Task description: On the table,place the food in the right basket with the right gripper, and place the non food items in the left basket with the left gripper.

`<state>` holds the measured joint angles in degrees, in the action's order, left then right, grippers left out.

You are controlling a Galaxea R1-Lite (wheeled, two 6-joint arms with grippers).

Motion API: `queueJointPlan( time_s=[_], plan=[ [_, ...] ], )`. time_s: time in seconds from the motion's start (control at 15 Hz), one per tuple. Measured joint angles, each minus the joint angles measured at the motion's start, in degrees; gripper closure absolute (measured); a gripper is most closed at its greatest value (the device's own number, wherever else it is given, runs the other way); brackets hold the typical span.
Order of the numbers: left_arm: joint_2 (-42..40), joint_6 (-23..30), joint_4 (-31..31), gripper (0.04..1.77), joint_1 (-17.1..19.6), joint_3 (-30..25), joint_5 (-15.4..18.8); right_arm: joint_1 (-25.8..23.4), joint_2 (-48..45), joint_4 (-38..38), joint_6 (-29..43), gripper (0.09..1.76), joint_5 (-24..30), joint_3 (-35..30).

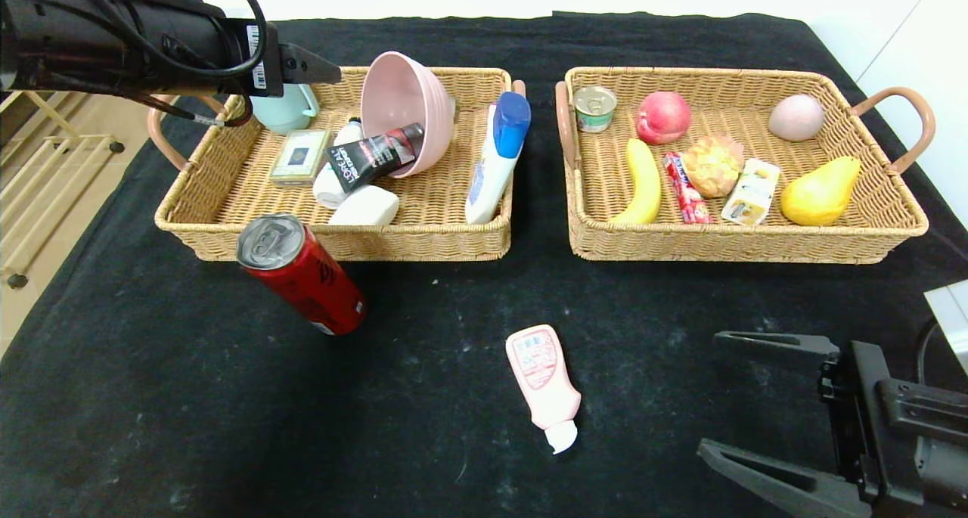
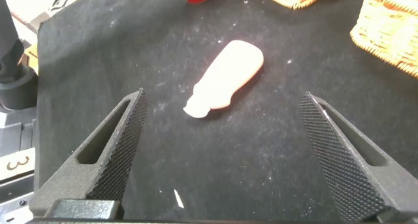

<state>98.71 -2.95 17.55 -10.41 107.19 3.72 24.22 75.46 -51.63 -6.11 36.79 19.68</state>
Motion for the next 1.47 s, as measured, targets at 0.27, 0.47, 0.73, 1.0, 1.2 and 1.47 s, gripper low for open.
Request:
queueJointPlan(
  time_s=[0.27,0.47,0.73,1.0,1.2,1.47],
  plan=[
    [-4.02,0.06,2.07,0.22,-0.80,-3.64,-0.02,0.06,-0.62,0.00,0.10,0.14,0.02,0.00],
    [-8.41,0.01,2.29,0.18,-1.40,-8.70,-0.04,0.11,-0.90,0.00,0.10,0.14,0.00,-0.06],
    [-15.27,0.00,2.45,0.15,-3.32,-17.53,-0.11,0.11,-0.99,0.00,0.05,0.14,0.00,-0.09],
    [-22.97,-0.07,2.47,0.12,-6.23,-27.39,-0.20,0.06,-0.99,0.00,0.07,0.14,0.00,-0.06],
    [-28.98,-0.11,2.45,0.12,-8.00,-34.10,-0.30,0.09,-0.96,0.01,0.02,0.14,0.04,-0.16],
    [-35.38,-0.38,2.26,0.11,-8.91,-42.86,-0.66,0.17,-0.84,0.04,-0.01,0.14,0.02,-0.35]
  ],
)
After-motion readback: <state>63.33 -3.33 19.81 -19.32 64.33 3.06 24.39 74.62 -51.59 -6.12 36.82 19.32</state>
